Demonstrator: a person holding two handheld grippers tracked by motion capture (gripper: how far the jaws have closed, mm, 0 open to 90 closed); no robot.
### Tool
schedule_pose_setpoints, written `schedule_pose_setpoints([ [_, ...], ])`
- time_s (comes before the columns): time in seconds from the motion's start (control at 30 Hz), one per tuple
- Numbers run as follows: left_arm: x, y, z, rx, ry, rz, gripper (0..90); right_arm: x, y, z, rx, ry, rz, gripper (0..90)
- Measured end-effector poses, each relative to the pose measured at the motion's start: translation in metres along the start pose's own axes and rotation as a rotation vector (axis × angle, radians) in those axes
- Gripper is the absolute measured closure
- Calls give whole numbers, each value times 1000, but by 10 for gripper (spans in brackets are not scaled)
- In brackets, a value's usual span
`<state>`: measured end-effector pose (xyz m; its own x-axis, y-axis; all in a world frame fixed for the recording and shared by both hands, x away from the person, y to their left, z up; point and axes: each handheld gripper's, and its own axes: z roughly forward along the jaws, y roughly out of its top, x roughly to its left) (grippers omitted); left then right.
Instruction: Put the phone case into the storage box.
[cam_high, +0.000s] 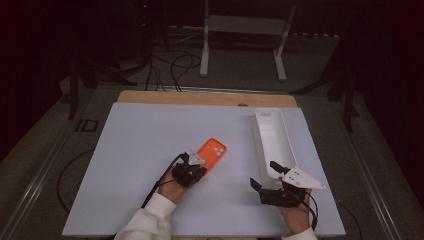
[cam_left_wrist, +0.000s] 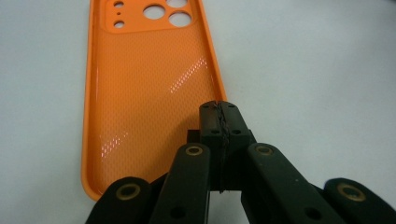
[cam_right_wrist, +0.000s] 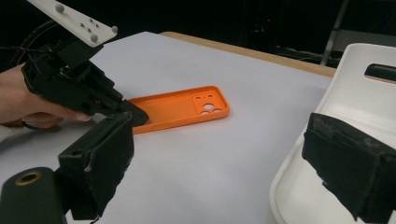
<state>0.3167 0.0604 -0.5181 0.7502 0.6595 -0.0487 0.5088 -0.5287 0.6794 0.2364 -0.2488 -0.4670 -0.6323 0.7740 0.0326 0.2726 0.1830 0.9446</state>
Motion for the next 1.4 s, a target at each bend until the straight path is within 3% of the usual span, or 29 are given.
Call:
schedule_pose_setpoints([
  [0.17,2,1,-6,-30,19,8,890,-1,0,-1,-5,-1,3,89],
  [0.2,3,2,-8,-46,21,2,854,-1,0,-1,-2,-4,2,89],
  [0.43,10,4,-35,-138,46,-20,784,-2,-1,-1,-3,-3,-1,90],
  [0.47,11,4,-40,-151,39,-19,734,-3,-1,-1,-3,-4,-3,90],
  [0.63,14,1,-60,-218,51,-29,661,-5,-2,1,-1,-5,0,90],
  [0.67,15,-2,-71,-243,74,-30,619,-5,-2,1,2,1,5,90],
  [0.77,15,-6,-81,-263,108,-29,501,-5,-2,2,3,4,6,89],
  [0.8,16,-9,-88,-281,118,-36,501,-6,-2,2,2,4,5,90],
  [0.9,17,-15,-101,-297,168,-48,344,-7,-2,2,0,1,5,89],
  [1.0,19,-20,-109,-310,184,-66,235,-8,-2,2,-5,-5,4,89],
  [1.03,23,-32,-125,-344,201,-103,181,-9,-2,2,-11,-8,3,89],
  [1.27,31,-61,-152,-374,236,-131,82,-10,-3,2,-15,-7,1,89],
  [1.4,32,-80,-160,-376,243,-120,32,-11,-4,3,-18,-7,-4,89],
])
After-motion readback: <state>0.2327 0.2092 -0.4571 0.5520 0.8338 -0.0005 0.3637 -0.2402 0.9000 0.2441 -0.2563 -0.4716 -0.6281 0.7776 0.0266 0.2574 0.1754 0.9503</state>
